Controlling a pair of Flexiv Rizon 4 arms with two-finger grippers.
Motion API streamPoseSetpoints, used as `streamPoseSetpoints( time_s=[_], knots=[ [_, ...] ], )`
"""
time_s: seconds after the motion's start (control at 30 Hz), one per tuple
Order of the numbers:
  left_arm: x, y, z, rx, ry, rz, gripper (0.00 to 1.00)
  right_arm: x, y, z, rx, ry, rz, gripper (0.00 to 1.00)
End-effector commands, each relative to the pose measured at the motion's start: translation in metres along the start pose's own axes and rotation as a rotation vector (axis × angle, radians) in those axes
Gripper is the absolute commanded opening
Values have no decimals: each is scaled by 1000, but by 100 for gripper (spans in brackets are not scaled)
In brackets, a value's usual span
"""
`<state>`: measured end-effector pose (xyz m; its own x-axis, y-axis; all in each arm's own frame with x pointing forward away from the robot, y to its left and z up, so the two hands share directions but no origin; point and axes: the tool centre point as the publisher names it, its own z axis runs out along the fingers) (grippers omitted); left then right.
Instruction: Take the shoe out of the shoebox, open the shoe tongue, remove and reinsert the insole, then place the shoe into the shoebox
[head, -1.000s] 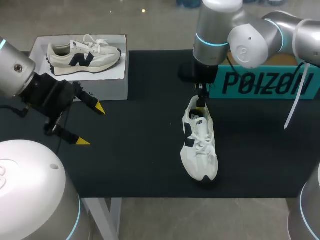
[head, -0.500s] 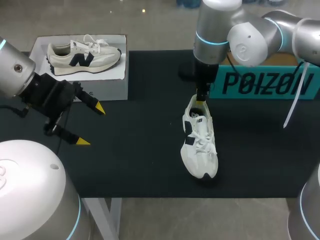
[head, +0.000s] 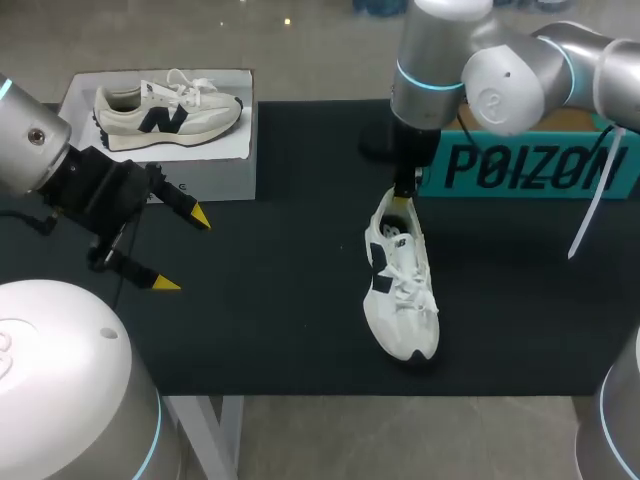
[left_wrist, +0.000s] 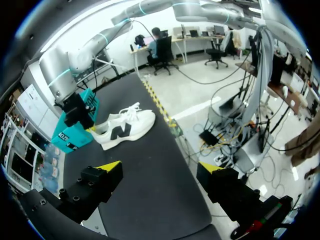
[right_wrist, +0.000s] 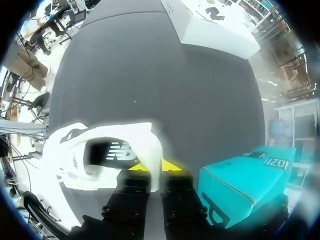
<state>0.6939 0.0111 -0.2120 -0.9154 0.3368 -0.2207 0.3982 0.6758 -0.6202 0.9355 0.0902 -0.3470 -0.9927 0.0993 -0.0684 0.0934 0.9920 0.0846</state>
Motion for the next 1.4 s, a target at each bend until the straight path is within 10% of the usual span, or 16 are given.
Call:
streamPoseSetpoints(
  time_s=[0.03, 0.57, 0.93, 1.4],
  knots=[
    [0, 0, 0, -1, 2, 0, 100, 6, -4, -19, 3, -22, 10, 0],
    [0, 0, 0, -1, 2, 0, 100, -17, 18, -117, 34, -120, 112, 0],
    [0, 0, 0, -1, 2, 0, 100, -73, 3, -207, 63, -205, 396, 0],
    [0, 0, 0, -1, 2, 0, 100, -90, -20, -223, 127, -213, 522, 0]
  ],
)
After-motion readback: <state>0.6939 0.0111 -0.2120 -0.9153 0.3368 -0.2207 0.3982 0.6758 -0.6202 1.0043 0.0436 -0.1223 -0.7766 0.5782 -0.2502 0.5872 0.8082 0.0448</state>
